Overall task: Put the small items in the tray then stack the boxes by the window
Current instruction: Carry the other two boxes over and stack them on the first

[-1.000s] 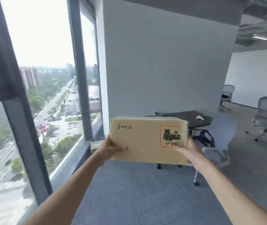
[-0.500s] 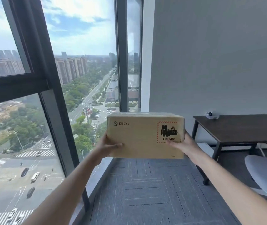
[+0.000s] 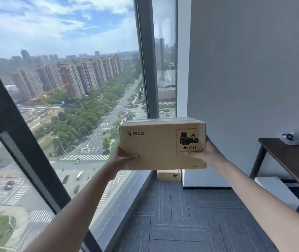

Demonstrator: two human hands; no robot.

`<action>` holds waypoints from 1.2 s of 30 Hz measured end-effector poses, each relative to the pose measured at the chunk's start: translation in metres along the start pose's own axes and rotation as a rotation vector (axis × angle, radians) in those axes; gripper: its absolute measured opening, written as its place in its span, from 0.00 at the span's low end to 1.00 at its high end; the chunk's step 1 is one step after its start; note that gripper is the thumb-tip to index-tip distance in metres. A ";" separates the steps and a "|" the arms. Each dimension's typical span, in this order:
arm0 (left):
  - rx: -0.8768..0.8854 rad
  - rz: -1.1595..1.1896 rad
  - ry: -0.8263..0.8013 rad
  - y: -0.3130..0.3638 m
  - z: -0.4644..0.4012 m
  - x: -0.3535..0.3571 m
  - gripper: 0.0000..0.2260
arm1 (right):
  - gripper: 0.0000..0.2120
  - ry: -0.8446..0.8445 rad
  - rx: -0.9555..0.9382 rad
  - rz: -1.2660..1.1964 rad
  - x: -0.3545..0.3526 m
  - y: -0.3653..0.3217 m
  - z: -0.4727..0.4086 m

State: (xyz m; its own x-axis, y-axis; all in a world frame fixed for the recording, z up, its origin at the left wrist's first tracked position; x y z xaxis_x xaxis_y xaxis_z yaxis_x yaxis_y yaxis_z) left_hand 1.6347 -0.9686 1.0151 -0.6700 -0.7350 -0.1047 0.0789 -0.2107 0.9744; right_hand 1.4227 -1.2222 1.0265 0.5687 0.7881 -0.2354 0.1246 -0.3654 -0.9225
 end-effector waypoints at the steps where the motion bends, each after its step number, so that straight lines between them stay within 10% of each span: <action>1: 0.002 0.006 -0.003 0.004 -0.021 0.002 0.39 | 0.34 -0.002 0.001 -0.006 -0.003 0.008 -0.020; 36: -0.420 0.014 -0.089 -0.133 -0.766 -0.003 0.44 | 0.35 -0.027 0.399 -0.062 0.009 0.504 -0.598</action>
State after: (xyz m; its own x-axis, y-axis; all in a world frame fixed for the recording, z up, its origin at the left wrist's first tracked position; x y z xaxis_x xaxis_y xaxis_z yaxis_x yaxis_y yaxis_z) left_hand 2.1917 -1.4317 0.7335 -0.7266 -0.6848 -0.0565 0.3697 -0.4590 0.8078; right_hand 1.9768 -1.6954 0.7420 0.5480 0.8172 -0.1787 -0.1702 -0.1003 -0.9803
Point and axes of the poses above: each hand's wrist, its own z-axis away from the middle knuckle, its own x-axis out of the palm, y = z × x, the point moved 7 cm from there along -z, towards the middle knuckle, and after that the axes turned 13 degrees about -x, right-handed, at the moved point
